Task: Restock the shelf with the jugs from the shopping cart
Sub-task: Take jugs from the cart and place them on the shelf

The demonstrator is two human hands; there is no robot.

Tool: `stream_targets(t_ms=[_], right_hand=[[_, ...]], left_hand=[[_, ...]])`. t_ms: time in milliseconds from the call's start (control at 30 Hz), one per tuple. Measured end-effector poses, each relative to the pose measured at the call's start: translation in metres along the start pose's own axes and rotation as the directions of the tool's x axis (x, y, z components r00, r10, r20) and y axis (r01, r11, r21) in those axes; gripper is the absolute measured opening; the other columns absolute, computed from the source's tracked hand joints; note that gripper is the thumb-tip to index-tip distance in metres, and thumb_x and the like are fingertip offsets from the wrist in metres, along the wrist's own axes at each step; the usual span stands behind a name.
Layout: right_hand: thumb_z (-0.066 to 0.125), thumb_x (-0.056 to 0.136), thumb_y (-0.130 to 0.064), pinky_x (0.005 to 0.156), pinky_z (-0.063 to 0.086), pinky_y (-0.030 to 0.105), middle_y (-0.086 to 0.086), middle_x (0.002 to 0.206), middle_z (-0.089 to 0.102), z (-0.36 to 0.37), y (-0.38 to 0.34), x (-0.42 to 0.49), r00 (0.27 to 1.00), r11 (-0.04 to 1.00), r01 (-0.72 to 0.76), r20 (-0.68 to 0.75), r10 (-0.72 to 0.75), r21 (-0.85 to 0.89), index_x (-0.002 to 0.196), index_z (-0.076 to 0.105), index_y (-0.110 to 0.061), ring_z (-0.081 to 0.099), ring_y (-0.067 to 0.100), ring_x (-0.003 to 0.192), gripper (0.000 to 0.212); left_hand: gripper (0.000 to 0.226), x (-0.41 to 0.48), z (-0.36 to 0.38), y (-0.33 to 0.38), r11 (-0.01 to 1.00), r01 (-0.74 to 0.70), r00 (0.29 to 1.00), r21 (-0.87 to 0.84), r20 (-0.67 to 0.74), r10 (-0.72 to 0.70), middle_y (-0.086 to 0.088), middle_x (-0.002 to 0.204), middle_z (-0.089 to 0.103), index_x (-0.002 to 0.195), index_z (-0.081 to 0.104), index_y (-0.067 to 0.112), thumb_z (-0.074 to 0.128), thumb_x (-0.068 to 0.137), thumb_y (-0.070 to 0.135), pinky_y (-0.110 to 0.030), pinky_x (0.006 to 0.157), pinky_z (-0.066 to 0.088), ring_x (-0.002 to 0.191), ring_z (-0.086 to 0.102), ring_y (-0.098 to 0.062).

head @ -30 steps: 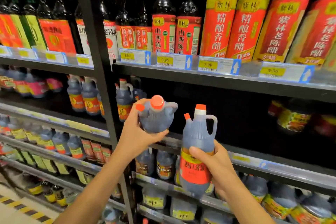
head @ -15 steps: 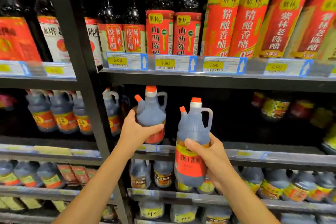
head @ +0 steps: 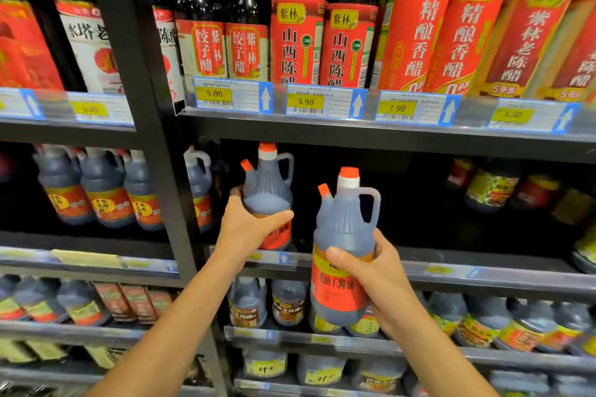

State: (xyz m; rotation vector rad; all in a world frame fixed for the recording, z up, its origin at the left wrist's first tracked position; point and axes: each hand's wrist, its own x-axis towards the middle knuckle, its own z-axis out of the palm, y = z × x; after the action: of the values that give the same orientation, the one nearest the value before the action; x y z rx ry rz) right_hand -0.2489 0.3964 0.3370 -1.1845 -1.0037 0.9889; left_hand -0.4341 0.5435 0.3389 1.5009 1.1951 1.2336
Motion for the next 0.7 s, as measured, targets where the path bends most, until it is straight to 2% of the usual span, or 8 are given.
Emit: stream_targets(t_ms=[167,267,367,433,500,567,633,700], right_hand=[[0.092,0.054,-0.035,0.086,0.062,0.041,-0.003,0.119,0.073,0.004,-0.009,-0.005,0.997,0.996,0.081,0.017,-0.080,-0.039,0.130,0.058,-0.031,0.073,0.020,0.108,0.084],[0.091,0.059,-0.027,0.086,0.061,0.033,-0.008,0.123,0.070,0.005,-0.022,-0.009,0.976,0.967,0.216,0.058,-0.210,-0.135,0.129,0.058,-0.035,0.069,0.014,0.114,0.078],[0.093,0.063,-0.006,0.085,0.061,0.031,-0.007,0.125,0.066,0.005,-0.032,-0.008,0.940,0.918,0.340,0.090,-0.328,-0.204,0.129,0.056,-0.033,0.066,0.015,0.118,0.080],[0.094,0.063,-0.001,0.088,0.058,0.027,-0.008,0.131,0.062,0.005,-0.036,-0.002,0.916,0.880,0.401,0.101,-0.389,-0.254,0.130,0.054,-0.033,0.063,0.013,0.123,0.084],[0.096,0.062,-0.007,0.093,0.054,0.020,-0.021,0.134,0.056,0.005,-0.038,0.006,0.893,0.836,0.448,0.111,-0.436,-0.317,0.132,0.050,-0.038,0.057,0.007,0.128,0.089],[0.096,0.062,-0.017,0.096,0.051,0.017,-0.032,0.134,0.050,0.008,-0.040,0.014,0.878,0.799,0.473,0.131,-0.459,-0.371,0.131,0.044,-0.047,0.052,0.000,0.130,0.091],[0.095,0.064,-0.024,0.097,0.050,0.016,-0.036,0.134,0.047,0.010,-0.039,0.022,0.881,0.788,0.467,0.129,-0.456,-0.402,0.133,0.043,-0.044,0.050,-0.004,0.129,0.089],[0.095,0.064,-0.026,0.097,0.054,0.026,-0.029,0.135,0.051,0.011,-0.033,0.031,0.896,0.802,0.435,0.106,-0.432,-0.409,0.135,0.046,-0.037,0.053,-0.001,0.128,0.087]], left_hand=[[0.081,-0.008,-0.001,-0.002,0.998,-0.038,0.999,0.044,0.030,0.036,0.004,0.121,0.060,0.133,0.045,0.020,0.090,0.068,0.035,-0.017,0.077,0.048,0.107,0.061,-0.010],[0.068,-0.016,-0.011,-0.014,0.965,-0.117,0.992,0.233,0.079,0.101,0.005,0.118,0.059,0.125,0.048,0.024,0.082,0.072,0.050,-0.021,0.077,0.048,0.109,0.059,-0.013],[0.079,-0.027,-0.022,-0.026,0.852,-0.219,0.976,0.476,0.118,0.185,0.003,0.123,0.055,0.131,0.045,0.025,0.069,0.071,0.071,-0.039,0.093,0.049,0.119,0.049,-0.018],[0.083,-0.036,-0.025,-0.032,0.765,-0.242,0.970,0.597,0.141,0.197,-0.001,0.118,0.052,0.132,0.045,0.017,0.068,0.073,0.071,-0.039,0.093,0.046,0.117,0.046,-0.023],[0.071,-0.042,-0.024,-0.040,0.612,-0.299,0.949,0.732,0.159,0.272,0.000,0.098,0.048,0.108,0.048,0.017,0.062,0.071,0.076,-0.034,0.082,0.042,0.101,0.047,-0.023],[0.069,-0.044,-0.021,-0.048,0.482,-0.312,0.933,0.819,0.167,0.319,0.002,0.086,0.042,0.089,0.043,0.018,0.050,0.070,0.084,-0.036,0.077,0.042,0.087,0.044,-0.022],[0.072,-0.042,-0.019,-0.057,0.372,-0.324,0.913,0.870,0.186,0.362,-0.002,0.082,0.044,0.082,0.048,0.014,0.042,0.073,0.085,-0.039,0.077,0.043,0.082,0.044,-0.025],[0.074,-0.041,-0.018,-0.063,0.297,-0.331,0.896,0.896,0.200,0.396,-0.003,0.079,0.046,0.081,0.052,0.012,0.037,0.075,0.084,-0.040,0.077,0.043,0.079,0.046,-0.026]])
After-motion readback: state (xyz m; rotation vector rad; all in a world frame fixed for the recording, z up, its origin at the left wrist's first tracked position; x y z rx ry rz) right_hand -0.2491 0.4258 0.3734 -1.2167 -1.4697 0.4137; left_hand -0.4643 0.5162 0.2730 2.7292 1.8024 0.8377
